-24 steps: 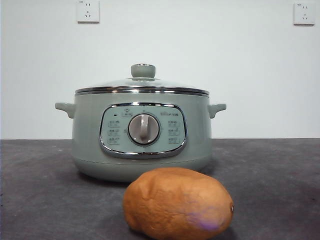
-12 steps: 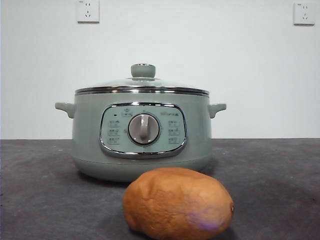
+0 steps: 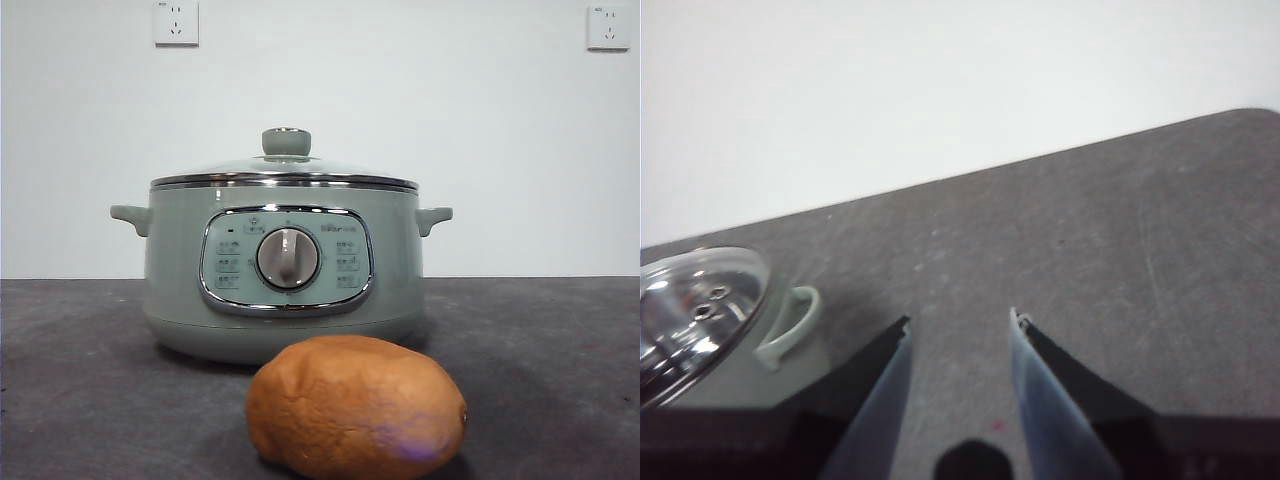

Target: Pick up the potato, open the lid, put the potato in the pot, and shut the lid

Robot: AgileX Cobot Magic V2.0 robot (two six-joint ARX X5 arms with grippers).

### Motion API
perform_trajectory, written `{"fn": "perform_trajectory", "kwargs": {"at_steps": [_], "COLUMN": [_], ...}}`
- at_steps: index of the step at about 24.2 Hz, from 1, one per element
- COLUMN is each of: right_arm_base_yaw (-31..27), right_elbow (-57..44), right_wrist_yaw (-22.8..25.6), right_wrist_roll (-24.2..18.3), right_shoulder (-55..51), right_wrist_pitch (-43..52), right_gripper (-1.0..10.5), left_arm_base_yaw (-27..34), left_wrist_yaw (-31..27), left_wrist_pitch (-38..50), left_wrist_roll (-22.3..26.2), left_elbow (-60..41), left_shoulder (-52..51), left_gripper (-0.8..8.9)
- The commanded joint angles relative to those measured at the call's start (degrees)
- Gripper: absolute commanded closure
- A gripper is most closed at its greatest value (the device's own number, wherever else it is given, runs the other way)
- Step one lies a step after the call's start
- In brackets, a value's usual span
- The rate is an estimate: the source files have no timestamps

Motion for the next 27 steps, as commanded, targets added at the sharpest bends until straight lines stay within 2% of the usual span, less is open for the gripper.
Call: {"fn": "perform_trajectory", "kwargs": {"at_steps": [1, 2, 6, 8, 11, 13, 17, 22, 25, 27], "right_arm_base_yaw": [0.0, 0.0, 0.0, 0.0, 0.0, 0.0, 0.04, 0.17, 1.99, 5.27], "right_elbow": [4.22, 5.73, 10.6, 12.98, 15.78, 17.16, 19.3, 21.38, 22.67, 23.5], "right_wrist_yaw": [-2.01, -2.64, -4.04, -5.11, -7.58, -10.88, -19.32, -27.12, -30.01, -30.1], "right_wrist_roll": [0.31, 0.09, 0.09, -0.04, -0.15, -1.4, -2.75, -5.35, -7.74, -9.14], "right_shoulder": [3.1, 4.42, 9.51, 12.31, 16.26, 18.84, 24.33, 31.54, 36.59, 40.57], "right_wrist_pitch": [-3.26, -4.55, -8.94, -11.5, -14.21, -15.43, -18.25, -22.29, -25.42, -26.82], "right_gripper": [7.5, 6.9, 3.2, 2.2, 2.1, 2.1, 2.1, 2.1, 2.1, 2.1], "left_arm_base_yaw": [0.11, 0.11, 0.11, 0.11, 0.11, 0.11, 0.11, 0.11, 0.11, 0.07], "left_wrist_yaw": [0.24, 0.22, 1.22, 3.34, 7.5, 10.62, 15.41, 20.87, 26.88, 32.57], "left_wrist_pitch": [-0.46, -0.76, -1.16, -0.98, -0.7, -0.72, -1.79, -3.65, -6.1, -7.93], "left_wrist_roll": [-0.39, -0.39, -0.39, -0.39, -0.39, -0.46, -4.28, -7.96, -8.35, -8.28], "left_elbow": [2.25, 3.28, 6.34, 7.39, 8.13, 8.24, 8.24, 8.31, 8.31, 8.31], "left_shoulder": [1.86, 2.78, 5.92, 7.56, 9.53, 10.62, 12.85, 16.24, 19.32, 22.23], "left_gripper": [2.62, 2.37, 2.38, 2.37, 2.36, 1.93, 1.84, 1.84, 1.85, 1.85]}}
